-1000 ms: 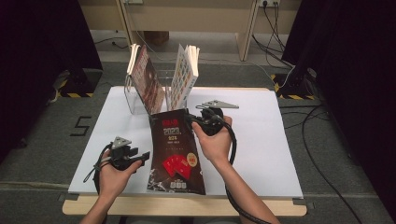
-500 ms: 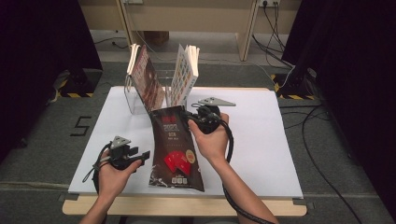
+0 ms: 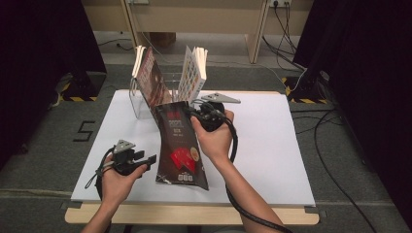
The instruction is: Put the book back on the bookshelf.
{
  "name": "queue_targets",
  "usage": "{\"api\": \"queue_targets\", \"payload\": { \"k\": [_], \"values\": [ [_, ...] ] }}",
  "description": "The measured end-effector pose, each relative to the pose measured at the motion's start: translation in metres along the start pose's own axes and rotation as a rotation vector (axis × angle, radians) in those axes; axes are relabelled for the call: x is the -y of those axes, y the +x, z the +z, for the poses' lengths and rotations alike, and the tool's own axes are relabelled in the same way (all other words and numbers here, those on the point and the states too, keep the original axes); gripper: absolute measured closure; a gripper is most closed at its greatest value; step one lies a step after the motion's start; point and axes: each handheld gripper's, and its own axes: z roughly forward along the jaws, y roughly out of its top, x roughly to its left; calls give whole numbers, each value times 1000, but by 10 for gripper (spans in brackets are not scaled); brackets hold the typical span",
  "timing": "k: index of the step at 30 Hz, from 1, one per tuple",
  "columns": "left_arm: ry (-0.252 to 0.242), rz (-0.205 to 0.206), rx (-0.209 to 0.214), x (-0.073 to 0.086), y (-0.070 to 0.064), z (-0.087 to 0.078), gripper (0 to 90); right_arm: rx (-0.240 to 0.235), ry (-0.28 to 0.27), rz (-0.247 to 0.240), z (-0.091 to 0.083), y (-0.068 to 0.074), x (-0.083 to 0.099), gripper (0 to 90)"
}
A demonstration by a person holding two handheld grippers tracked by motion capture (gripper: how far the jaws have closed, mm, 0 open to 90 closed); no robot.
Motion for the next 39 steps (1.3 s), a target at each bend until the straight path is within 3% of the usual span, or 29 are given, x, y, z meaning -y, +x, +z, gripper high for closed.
{"api": "queue_targets", "payload": {
  "k": [12, 22, 32, 39],
  "values": [
    [-17, 7, 20, -7, -5, 0, 443, 27, -27, 2, 8, 3, -10, 875],
    [-75, 7, 59, -19, -6, 5, 432, 37, -49, 0, 12, 5, -17, 875],
    [-77, 21, 101, -36, -19, 6, 433, 34, -72, 7, 16, 9, -23, 874],
    [-82, 31, 105, -46, -22, 10, 428, 45, -86, -2, 19, 11, -27, 874]
  ]
}}
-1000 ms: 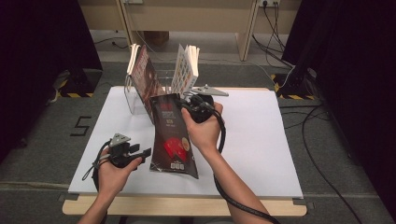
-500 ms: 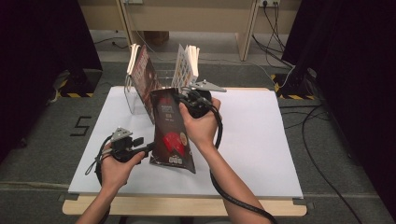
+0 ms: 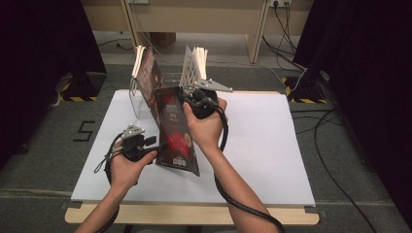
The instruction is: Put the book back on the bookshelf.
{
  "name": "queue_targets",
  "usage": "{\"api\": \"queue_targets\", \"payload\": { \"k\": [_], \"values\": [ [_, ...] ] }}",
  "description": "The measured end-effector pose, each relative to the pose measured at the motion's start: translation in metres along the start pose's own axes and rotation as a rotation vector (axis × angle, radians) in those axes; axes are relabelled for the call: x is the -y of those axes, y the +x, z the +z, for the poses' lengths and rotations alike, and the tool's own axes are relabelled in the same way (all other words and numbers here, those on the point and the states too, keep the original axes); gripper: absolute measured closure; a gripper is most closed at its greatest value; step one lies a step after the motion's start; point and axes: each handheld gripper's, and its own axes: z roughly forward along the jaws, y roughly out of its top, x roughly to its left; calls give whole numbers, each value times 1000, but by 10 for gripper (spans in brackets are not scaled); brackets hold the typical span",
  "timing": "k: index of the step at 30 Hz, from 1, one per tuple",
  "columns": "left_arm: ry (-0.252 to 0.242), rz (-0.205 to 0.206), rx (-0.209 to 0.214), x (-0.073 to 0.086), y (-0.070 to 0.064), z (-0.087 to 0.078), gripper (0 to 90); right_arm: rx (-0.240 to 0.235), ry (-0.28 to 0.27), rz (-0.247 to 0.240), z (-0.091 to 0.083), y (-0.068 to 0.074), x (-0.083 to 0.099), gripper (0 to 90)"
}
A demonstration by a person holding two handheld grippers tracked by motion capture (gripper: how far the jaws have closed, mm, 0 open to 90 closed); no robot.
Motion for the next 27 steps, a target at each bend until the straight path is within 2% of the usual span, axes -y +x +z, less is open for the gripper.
{"api": "queue_targets", "payload": {
  "k": [12, 19, 27],
  "values": [
    [-23, 19, 27, -19, -9, 1, 423, 1, -4, 13, 3, 1, -1, 874],
    [-34, 40, 42, -31, -16, 4, 421, 3, -28, 19, 4, 0, -2, 874],
    [-53, 35, 79, -42, -24, 5, 427, 9, -39, 28, 6, 0, -3, 875]
  ]
}}
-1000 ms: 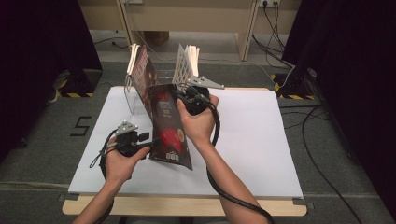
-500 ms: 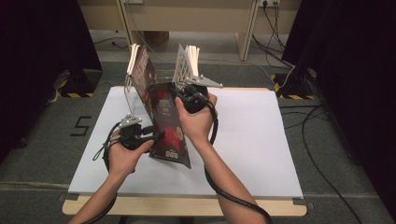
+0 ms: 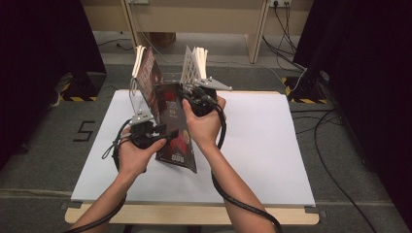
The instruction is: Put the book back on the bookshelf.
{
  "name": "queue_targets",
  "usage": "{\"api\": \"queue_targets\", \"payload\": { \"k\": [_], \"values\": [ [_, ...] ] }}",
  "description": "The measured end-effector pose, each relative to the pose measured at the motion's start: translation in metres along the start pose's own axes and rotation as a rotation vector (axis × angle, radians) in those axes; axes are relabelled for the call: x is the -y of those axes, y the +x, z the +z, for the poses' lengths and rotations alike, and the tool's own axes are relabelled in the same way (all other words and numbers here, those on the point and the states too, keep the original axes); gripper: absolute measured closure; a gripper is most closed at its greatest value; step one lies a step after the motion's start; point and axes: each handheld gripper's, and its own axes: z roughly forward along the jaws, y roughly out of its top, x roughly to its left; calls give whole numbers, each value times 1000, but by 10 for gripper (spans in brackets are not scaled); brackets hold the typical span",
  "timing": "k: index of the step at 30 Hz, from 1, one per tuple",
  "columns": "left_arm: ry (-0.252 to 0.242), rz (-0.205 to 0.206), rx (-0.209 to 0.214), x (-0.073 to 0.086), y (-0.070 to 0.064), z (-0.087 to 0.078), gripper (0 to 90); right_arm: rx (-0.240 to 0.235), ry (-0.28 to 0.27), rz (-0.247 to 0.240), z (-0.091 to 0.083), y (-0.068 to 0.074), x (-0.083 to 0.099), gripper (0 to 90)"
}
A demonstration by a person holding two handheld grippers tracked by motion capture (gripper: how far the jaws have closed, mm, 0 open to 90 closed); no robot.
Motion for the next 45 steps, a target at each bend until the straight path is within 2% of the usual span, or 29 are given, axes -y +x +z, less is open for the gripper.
{"api": "queue_targets", "payload": {
  "k": [7, 13, 15, 19, 22, 25, 29, 35, 37, 39, 40, 42, 45],
  "values": [
    [-50, -6, 32, -16, -8, -2, 420, 12, -20, -15, 0, -1, -3, 874],
    [-54, 17, 31, -30, -19, 3, 413, 15, -16, -21, 3, 0, -3, 874],
    [-58, 36, 14, -34, -23, 6, 411, 16, -15, -21, 4, 1, -4, 874],
    [-45, 44, -13, -39, -29, 13, 406, 18, -11, -24, 5, 2, -4, 874],
    [-39, 39, -25, -40, -30, 15, 404, 19, -11, -26, 5, 1, -4, 874],
    [-34, 40, -69, -41, -31, 20, 403, 25, -10, -34, 5, 0, -4, 874],
    [-36, 36, -83, -42, -34, 25, 399, 27, -9, -31, 6, 0, -3, 874],
    [-24, 21, -129, -39, -35, 37, 398, 33, -9, -34, 6, 1, -4, 874],
    [-19, 30, -152, -38, -37, 40, 396, 36, -11, -31, 6, 2, -4, 873],
    [-19, 24, -157, -37, -37, 41, 401, 37, -13, -40, 6, 2, -4, 874],
    [-26, 8, -157, -35, -37, 42, 411, 39, -12, -34, 6, 1, -4, 873],
    [-30, 8, -164, -33, -39, 42, 432, 37, -7, -26, 5, 2, -3, 872],
    [-26, 9, -156, -29, -41, 41, 511, 38, -1, -24, 5, 4, -1, 868]
  ]
}}
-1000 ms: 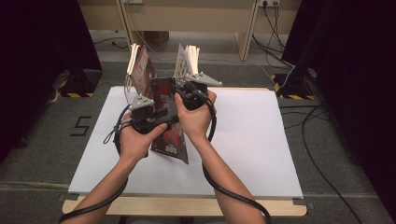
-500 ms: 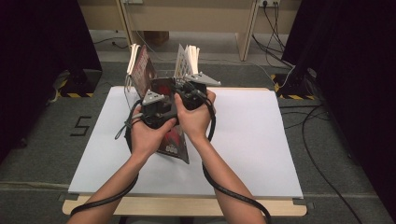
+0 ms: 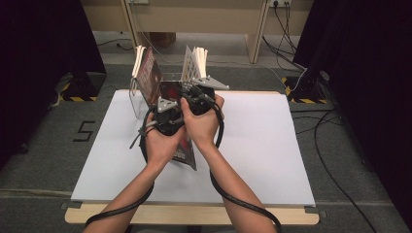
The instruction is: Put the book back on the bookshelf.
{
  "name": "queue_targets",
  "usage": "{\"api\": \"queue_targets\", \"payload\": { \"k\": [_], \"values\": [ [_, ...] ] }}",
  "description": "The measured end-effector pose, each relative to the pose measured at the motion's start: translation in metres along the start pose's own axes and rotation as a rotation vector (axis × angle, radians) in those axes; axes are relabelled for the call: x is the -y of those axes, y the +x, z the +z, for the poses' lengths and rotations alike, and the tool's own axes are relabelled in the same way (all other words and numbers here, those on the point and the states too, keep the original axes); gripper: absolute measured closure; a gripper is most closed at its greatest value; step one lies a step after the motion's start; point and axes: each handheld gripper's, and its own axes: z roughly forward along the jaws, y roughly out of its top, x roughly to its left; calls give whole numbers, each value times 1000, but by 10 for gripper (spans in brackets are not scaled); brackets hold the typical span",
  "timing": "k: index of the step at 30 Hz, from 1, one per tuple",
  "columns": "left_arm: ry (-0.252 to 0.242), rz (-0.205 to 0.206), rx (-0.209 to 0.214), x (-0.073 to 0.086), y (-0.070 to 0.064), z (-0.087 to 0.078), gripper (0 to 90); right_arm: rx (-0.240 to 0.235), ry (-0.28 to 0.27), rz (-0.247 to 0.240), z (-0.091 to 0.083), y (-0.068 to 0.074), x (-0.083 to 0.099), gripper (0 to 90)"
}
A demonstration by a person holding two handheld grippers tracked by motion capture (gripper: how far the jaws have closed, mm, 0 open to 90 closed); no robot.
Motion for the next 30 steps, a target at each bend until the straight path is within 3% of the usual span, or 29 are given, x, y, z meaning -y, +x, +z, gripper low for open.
{"api": "queue_targets", "payload": {
  "k": [1, 2, 6, 12, 15, 17, 20, 23, 27, 30],
  "values": [
    [0, 0, 0, 0, 0, 0, 546, -2, 3, 2, 0, 1, 1, 866],
    [2, -36, 25, 3, 4, -3, 584, -11, 11, 11, 0, 1, 1, 865],
    [-1, -57, 27, 12, 10, -9, 701, -43, 24, 6, 0, 5, 3, 857],
    [-1, -37, -7, 19, 19, -20, 804, -74, 40, -43, 3, 15, 7, 820],
    [-10, -26, -14, 22, 26, -27, 864, -98, 52, -72, 4, 20, 7, 755],
    [-16, -22, 8, 25, 34, -30, 870, -113, 45, -97, 3, 23, 7, 729],
    [-28, -19, 35, 27, 43, -35, 872, -173, 55, -88, -7, 23, 8, 665],
    [-41, -29, 50, 27, 51, -39, 872, -202, 47, -92, -21, 17, 11, 641],
    [-53, -44, 74, 31, 59, -44, 872, -183, 46, -68, -39, -4, 19, 635],
    [-61, -42, 85, 32, 63, -48, 872, -144, 64, -56, -49, -27, 29, 635]
  ]
}}
